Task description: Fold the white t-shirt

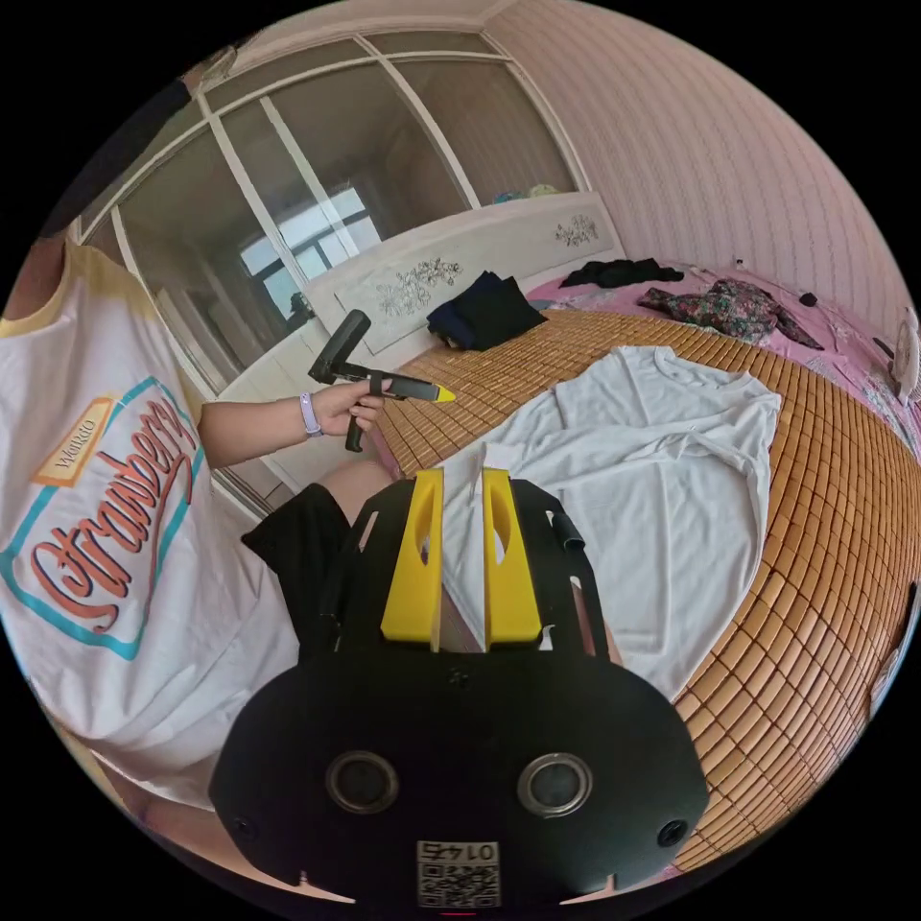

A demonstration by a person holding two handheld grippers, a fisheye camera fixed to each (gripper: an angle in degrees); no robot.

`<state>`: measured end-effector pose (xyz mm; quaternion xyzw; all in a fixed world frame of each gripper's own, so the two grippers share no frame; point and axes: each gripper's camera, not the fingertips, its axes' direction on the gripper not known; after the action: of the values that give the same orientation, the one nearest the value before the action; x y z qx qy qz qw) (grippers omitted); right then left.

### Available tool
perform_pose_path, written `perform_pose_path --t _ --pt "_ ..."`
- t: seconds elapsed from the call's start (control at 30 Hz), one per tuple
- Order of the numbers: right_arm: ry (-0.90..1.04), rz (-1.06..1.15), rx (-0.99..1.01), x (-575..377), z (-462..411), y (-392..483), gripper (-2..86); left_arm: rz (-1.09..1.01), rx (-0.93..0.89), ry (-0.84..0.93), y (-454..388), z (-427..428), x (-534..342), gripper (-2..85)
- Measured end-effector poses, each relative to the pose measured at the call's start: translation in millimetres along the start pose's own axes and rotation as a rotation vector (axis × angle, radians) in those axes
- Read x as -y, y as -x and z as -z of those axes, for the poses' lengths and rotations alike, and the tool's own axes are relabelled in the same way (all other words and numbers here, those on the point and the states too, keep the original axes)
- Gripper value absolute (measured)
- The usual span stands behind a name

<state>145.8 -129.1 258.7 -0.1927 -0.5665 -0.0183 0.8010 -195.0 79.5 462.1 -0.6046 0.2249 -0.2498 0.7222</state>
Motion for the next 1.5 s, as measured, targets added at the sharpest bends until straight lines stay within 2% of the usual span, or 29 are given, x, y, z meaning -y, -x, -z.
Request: perform_pose_path --t 0.17,0.3,0.43,0.53,0.57,0.7,0.87,1.03,1.17,1.37,1.5 --pt "0.139 -0.044 -0.033 22 -66 -1 7.0 0.042 -0.004 -0.002 8 -5 -26 5.3" --pt "0.256 0.075 -0.107 60 -130 10 7.4 -0.006 0.008 0.01 2 -22 -14 6.0" --pt "0.359 0.169 -0.171 87 -190 18 6.9 -0.072 0.119 0.072 -2 -42 -2 6.8" --pt "0.488 0.2 -0.263 93 -237 12 6.5 -0.055 0.147 0.135 2 -51 -2 4.4" --pt "0.431 0.195 -0.242 98 -235 10 6.4 -0.054 0.136 0.144 4 -51 -3 3.5" --pt "0.414 0.137 -0.232 110 -219 -1 3.8 -0.067 0.178 0.167 -2 -42 0 0.6" --pt "0.314 0.136 -0.164 118 -172 8 0.9 -0.159 0.126 0.09 -32 0 -1 -0.5" --pt "0.285 0.101 -0.192 113 -172 9 3.1 -0.189 0.137 0.092 -41 17 -8 -0.7" --pt "0.367 0.18 -0.232 121 -218 10 5.0 -0.086 0.094 0.128 -18 15 -3 -0.7" --pt "0.517 0.344 -0.398 141 -283 10 2.5 -0.085 0.092 0.193 -12 12 5 -0.7" --pt "0.54 0.314 -0.271 153 -286 -7 1.1 -0.079 0.09 0.207 -10 13 9 -0.7"
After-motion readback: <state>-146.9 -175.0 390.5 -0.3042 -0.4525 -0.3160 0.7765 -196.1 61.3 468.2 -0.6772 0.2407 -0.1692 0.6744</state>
